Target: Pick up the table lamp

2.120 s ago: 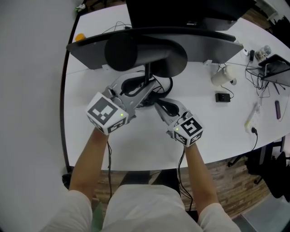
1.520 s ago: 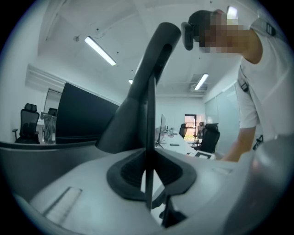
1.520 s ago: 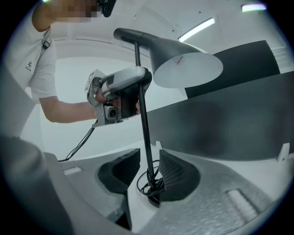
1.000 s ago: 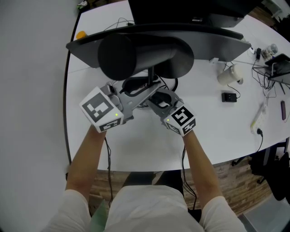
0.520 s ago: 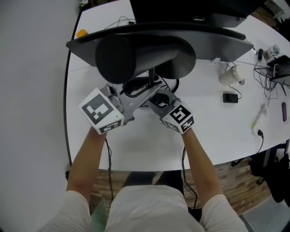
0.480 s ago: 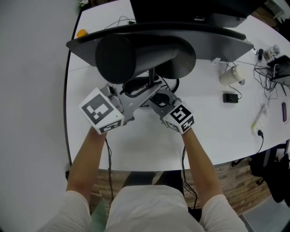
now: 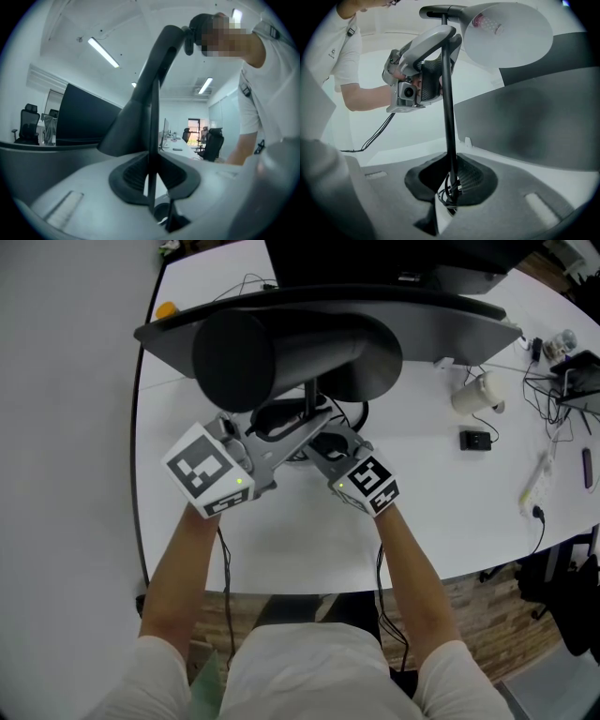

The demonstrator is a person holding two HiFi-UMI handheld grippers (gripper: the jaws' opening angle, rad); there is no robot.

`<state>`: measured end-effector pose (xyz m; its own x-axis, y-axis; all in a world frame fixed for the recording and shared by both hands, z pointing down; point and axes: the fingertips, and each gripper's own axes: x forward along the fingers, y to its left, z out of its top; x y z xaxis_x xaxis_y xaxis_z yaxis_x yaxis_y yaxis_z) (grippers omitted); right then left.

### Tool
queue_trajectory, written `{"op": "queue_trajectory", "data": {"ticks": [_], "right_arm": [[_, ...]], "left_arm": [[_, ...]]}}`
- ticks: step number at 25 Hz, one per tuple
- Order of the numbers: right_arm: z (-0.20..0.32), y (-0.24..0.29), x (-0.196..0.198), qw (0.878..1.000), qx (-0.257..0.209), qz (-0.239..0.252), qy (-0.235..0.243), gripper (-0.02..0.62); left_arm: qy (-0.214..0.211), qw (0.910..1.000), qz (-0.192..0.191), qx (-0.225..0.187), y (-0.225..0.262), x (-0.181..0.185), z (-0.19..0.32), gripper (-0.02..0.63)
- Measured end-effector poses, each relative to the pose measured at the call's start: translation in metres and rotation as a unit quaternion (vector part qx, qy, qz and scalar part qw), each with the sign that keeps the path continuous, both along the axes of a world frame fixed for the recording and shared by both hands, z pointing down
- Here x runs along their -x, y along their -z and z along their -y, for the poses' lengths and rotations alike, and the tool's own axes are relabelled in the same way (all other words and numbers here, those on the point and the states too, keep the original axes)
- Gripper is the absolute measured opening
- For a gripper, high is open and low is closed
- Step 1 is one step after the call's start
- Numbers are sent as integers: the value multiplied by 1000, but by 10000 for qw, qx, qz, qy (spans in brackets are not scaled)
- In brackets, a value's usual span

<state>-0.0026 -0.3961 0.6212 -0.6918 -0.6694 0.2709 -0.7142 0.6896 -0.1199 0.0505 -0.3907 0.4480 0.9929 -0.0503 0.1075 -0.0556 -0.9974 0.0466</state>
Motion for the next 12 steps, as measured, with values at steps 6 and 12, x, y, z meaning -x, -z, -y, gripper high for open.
{"op": "queue_trajectory", "data": {"ticks": [6, 12], "right_arm": [[0, 2, -1, 10000, -23, 7, -89, 45], [-1, 1, 1, 9999, -35, -80, -139, 44]], "left_arm": [[77, 10000, -20, 9, 2, 0, 0, 43], [132, 9999, -78, -37, 2, 2, -3, 41]]}}
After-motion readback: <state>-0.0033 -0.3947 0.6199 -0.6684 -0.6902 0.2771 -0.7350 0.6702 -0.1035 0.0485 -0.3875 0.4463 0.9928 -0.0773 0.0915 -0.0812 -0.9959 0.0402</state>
